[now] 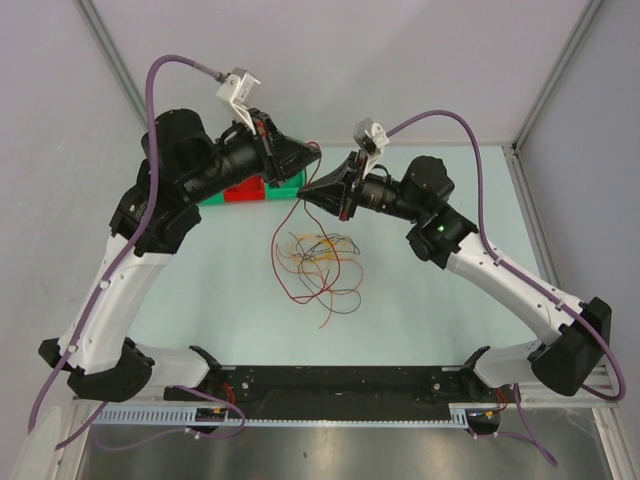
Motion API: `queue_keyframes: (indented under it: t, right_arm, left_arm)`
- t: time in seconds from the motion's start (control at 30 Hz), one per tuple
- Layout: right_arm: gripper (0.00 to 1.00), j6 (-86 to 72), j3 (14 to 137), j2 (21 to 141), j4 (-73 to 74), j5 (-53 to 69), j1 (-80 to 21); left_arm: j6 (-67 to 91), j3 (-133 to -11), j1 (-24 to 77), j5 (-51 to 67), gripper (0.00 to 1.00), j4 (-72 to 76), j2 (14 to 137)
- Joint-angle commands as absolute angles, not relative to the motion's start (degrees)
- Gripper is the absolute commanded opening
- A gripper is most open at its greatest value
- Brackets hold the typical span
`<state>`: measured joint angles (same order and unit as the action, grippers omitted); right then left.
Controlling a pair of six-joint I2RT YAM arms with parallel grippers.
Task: Untangle the cables
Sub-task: Untie the cable.
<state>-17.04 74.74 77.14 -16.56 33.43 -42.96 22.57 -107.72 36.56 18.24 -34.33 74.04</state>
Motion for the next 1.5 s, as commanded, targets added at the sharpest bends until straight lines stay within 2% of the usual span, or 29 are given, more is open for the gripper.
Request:
queue_keyframes:
  t: [0.0,0.1,0.2,0.3,0.63,0.77,0.9,1.07,1.2,1.47]
  right_arm:
    - [0.00,-16.44,77.52,75.68,-16.88,30.33,-43.94]
    - [0.00,-16.17,77.52,75.15,-13.98,26.03,-43.86]
    - [0.00,-16.17,77.52,74.53,-10.99,20.76,-43.86]
    - [0.00,-17.66,76.91,73.66,-9.32,14.96,-43.68]
    - [0.00,-27.15,75.85,70.93,-5.27,-2.80,-42.71]
    - [0.00,-31.80,75.85,69.87,-5.10,-6.32,-42.71]
    - [0.00,-36.20,75.85,68.82,-3.78,-7.82,-42.71]
    - [0.00,-39.72,75.85,66.89,-1.33,-7.74,-42.71]
    - [0.00,-40.87,75.85,65.57,-0.35,-7.38,-42.98]
    - [0.00,-41.75,75.85,64.95,1.30,-6.51,-44.65]
  left_arm:
    - [21.98,-107.31,36.30,17.85,0.32,-34.18,72.60]
    - [18.90,-107.84,36.30,13.02,0.60,-38.04,72.60]
    - [16.79,-107.58,36.30,9.50,0.74,-39.63,71.90]
    - [15.38,-107.06,36.30,6.26,0.77,-40.17,70.85]
    - [12.92,-92.56,37.61,2.73,0.71,-30.25,61.09]
    - [12.22,-86.24,42.69,0.97,0.70,-24.00,59.24]
    - [7.40,-85.17,48.59,-5.34,0.70,-20.92,61.08]
    - [3.69,-84.38,53.34,-7.91,0.70,-16.62,63.72]
    - [1.50,-85.95,54.23,-8.26,0.64,-16.78,66.35]
    - [-1.41,-88.50,55.19,-8.17,0.61,-16.26,70.57]
